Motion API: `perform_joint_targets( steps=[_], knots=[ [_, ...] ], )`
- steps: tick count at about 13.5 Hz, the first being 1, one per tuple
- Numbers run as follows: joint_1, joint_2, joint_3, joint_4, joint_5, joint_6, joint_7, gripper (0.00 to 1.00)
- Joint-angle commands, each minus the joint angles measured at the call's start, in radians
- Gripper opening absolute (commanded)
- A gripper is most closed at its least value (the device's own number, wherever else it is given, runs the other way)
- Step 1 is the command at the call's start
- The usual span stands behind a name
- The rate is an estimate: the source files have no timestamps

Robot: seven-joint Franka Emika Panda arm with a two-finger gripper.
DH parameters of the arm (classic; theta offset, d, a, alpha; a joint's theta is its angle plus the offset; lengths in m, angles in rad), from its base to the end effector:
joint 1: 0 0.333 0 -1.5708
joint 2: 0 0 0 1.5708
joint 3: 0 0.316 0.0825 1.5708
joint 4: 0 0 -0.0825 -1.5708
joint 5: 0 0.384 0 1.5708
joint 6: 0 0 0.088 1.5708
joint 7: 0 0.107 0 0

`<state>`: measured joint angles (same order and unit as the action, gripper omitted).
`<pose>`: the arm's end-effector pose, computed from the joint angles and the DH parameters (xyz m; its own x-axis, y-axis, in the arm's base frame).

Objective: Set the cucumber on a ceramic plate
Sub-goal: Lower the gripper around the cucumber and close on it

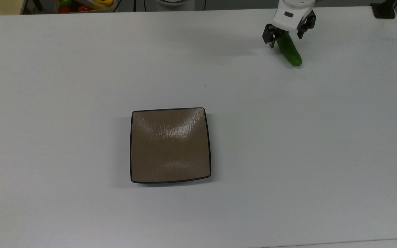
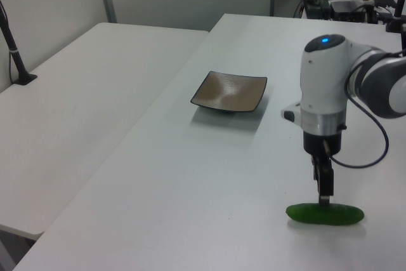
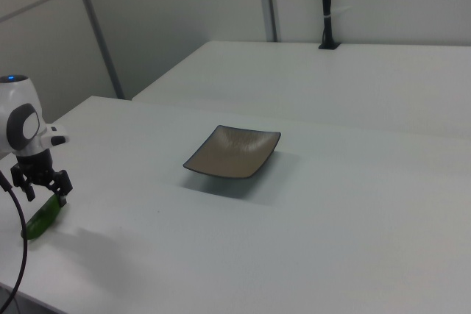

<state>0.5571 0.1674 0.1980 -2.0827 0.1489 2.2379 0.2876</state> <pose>0.4145 0.3934 0.3479 0.9285 0.3667 -0.0586 0.3564 -0.9242 -0.1371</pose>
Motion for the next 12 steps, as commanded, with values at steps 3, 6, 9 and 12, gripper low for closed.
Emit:
perform_joint_targets(
  steps=[3, 6, 9, 12],
  knots=[
    [0.024, 0.011, 0.017, -0.037, 0.012, 0.086, 0.059, 1.00],
    [0.027, 0.023, 0.034, -0.037, 0.003, 0.088, 0.082, 1.00],
    [0.027, 0.027, 0.034, -0.037, -0.006, 0.088, 0.085, 1.00],
    [0.027, 0.044, 0.035, -0.037, -0.054, 0.095, 0.087, 0.91]
  ],
)
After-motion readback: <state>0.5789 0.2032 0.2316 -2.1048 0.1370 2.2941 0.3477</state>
